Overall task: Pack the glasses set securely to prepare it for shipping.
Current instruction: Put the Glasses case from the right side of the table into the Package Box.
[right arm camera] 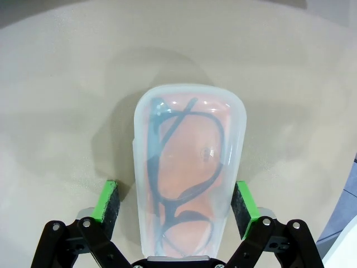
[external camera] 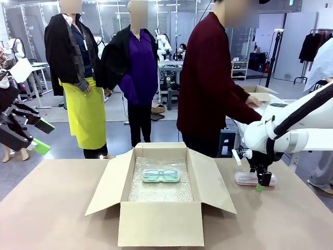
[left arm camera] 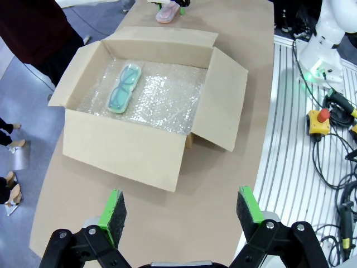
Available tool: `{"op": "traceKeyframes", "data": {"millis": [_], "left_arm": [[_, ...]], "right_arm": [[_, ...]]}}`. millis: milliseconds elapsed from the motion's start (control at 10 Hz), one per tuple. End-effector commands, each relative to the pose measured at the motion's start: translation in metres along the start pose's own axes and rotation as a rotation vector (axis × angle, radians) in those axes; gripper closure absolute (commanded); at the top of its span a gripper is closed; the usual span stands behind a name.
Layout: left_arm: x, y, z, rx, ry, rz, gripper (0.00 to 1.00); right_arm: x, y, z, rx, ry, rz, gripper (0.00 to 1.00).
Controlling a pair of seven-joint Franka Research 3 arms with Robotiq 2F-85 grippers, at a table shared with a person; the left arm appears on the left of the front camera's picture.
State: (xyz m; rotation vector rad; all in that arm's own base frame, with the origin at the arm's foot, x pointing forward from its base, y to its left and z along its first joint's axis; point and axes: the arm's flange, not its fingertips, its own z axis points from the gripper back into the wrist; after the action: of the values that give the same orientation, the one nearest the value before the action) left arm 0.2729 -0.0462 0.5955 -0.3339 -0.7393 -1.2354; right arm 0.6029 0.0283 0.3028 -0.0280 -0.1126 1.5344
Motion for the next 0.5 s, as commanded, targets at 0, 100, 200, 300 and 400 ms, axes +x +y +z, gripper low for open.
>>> {"op": "traceKeyframes", "data": {"millis": [0,100,200,300,400], "left_arm": [[-0.0004,0.0003,0.0023,-0.014,-0.006,-0.017,0.0],[-0.0004,0.0003,0.0023,-0.014,-0.006,-0.017,0.0],[-0.0004,0.0003,0.0023,-0.014,-0.006,-0.017,0.0],[-0.0004,0.0003,0.0023,-0.014,-0.006,-0.017,0.0],[-0.0004,0.0003,0.0023,-0.014,-0.006,-0.017,0.0]], "right_arm": [[-0.0009,-0.0035,0.0021,0.012,0.001,0.003,0.0],[0.0001,-0.0031,0.004,0.014,-0.005,0.004,0.21],[0.0022,-0.0027,0.0055,0.01,0.002,0.007,0.6],[0.0027,-0.0028,0.0059,0.011,0.001,0.007,0.81],[0.0024,-0.0023,0.0085,0.006,-0.001,0.006,1.0]]}}
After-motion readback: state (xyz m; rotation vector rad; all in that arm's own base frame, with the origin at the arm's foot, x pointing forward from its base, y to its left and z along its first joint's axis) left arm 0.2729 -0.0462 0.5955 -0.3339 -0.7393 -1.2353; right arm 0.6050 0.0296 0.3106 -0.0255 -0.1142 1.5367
